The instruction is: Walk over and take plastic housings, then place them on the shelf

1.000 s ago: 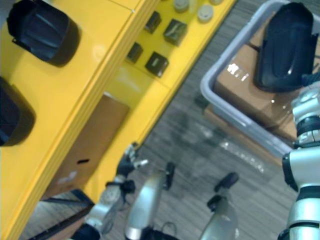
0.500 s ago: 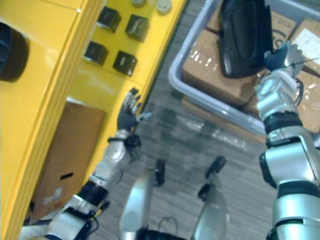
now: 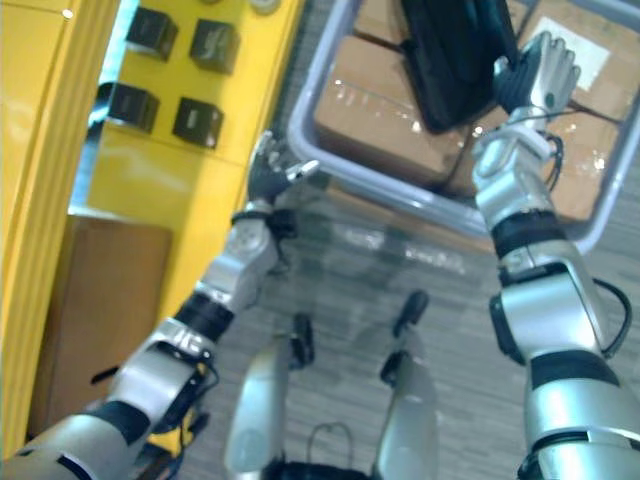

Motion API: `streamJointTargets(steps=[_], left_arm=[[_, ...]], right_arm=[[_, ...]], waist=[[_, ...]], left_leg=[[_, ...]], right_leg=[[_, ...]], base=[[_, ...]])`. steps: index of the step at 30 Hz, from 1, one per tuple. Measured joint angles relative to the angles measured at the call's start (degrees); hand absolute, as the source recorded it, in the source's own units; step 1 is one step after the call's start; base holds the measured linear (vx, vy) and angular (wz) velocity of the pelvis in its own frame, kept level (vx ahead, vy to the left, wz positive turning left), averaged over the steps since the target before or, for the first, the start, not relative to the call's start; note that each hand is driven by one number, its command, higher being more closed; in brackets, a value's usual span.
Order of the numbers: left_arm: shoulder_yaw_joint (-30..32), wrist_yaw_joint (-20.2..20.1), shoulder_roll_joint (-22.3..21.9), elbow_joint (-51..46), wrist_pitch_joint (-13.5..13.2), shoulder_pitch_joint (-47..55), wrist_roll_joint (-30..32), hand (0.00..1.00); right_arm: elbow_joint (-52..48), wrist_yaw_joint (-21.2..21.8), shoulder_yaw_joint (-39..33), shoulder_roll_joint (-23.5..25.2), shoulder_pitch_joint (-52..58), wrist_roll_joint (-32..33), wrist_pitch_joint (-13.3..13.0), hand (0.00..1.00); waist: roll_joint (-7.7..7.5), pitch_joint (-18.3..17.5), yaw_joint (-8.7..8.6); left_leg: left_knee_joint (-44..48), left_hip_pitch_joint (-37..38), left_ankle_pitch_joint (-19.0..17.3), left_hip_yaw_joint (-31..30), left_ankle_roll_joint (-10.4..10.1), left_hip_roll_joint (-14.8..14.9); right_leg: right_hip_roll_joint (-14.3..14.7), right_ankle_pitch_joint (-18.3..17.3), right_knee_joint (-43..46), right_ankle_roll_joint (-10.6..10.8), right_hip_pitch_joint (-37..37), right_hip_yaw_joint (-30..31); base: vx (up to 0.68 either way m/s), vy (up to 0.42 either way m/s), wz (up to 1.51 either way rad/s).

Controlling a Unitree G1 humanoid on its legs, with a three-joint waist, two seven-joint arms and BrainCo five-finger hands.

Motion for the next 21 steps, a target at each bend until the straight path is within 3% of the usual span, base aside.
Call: streamJointTargets(steps=[10, 18, 21], left_arm=[[0.4, 1.9, -1.6, 2.1, -0.5, -3.7, -4.9, 0.0], [0.4, 2.4, -2.0, 3.4, -0.7, -4.3, -5.5, 0.0], [0.4, 2.3, -2.1, 3.9, -1.2, -4.3, -9.0, 0.0]], right_arm=[[-1.9, -3.1, 0.0, 1.9, -1.6, -0.5, -1.4, 1.0], [-1.9, -3.3, 0.1, 3.0, -1.7, 0.1, -1.8, 1.0], [-1.9, -5.0, 0.1, 3.0, -1.7, 0.0, -2.8, 1.0]], waist=[[0.0, 0.0, -1.86], [0.0, 0.0, -2.0], [0.0, 0.0, -2.01]], left_leg=[[0.2, 0.1, 0.0, 1.8, 0.0, 0.3], [0.2, 0.1, 0.0, 2.0, 0.0, 0.2], [0.1, 0.1, 0.0, 2.0, 0.0, 0.2]], right_leg=[[0.5, 1.6, -1.7, -0.1, -0.5, 1.7], [0.4, 1.7, -1.8, -0.1, -0.6, 2.0], [0.4, 1.8, -1.9, -0.1, -0.7, 2.1]], base=[[-0.1, 0.042, -0.09], [-0.08, 0.047, -0.01], [-0.08, 0.051, -0.01]])
